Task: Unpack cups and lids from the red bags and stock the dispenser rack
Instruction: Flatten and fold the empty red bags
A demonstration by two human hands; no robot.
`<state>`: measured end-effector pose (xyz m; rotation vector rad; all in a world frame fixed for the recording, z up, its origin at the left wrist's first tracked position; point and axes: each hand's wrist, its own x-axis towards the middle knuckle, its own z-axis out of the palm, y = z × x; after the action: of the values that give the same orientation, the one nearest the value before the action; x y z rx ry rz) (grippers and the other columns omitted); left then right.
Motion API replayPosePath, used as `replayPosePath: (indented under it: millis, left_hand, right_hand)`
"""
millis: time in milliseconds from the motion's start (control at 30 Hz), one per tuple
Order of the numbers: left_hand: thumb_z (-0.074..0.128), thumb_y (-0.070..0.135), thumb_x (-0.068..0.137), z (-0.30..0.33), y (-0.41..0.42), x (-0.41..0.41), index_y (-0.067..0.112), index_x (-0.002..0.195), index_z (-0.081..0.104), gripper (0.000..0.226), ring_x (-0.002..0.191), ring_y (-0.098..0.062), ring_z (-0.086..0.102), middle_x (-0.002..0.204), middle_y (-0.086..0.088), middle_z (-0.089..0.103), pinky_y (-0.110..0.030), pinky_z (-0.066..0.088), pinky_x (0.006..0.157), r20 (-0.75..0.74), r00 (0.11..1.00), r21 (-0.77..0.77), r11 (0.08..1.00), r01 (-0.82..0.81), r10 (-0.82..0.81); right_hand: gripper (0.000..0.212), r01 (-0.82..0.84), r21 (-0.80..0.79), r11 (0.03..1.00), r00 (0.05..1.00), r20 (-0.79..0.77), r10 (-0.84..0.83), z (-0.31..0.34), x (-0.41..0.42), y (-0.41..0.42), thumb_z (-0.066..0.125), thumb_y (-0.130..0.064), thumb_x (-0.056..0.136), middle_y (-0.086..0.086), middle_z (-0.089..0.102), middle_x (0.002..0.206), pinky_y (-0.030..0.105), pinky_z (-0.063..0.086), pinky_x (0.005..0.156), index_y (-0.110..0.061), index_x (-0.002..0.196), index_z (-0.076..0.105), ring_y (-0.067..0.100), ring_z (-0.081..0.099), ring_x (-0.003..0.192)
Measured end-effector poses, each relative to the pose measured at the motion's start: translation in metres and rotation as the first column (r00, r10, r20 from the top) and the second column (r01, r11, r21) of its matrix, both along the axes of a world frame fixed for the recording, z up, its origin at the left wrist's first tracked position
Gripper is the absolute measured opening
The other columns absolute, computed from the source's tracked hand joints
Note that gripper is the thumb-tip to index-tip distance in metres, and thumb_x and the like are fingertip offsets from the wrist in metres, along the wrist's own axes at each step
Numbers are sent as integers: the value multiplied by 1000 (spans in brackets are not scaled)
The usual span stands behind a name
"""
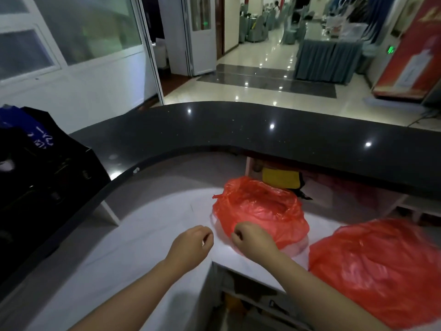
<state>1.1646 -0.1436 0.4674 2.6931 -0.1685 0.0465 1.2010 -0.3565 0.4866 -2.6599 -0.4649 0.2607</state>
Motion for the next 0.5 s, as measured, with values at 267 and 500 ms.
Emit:
replayPosePath:
  millis: [267, 500]
  left_hand:
    - [39, 37, 97, -19, 30, 64, 30, 84, 59, 26, 75, -5, 55, 83, 15, 59, -22, 47, 63, -4, 999, -33, 999, 33, -33]
    - [42, 35, 97, -53, 44, 83, 28, 91, 63, 23, 79, -7, 58, 90, 13, 62, -29, 52, 71, -105, 994, -57, 998, 3, -9]
  right_hand:
    - [19, 70, -103, 992, 996, 56, -64, -9, 71, 45, 48, -32, 98, 6, 62, 103, 40, 49, 73, -18, 105, 59, 32, 62, 92]
    - [29, 243, -214, 946, 970, 26, -243, -39, 103, 71, 57, -35, 97, 8, 67, 106, 37, 39, 68, -14, 115, 51, 34, 67, 96]
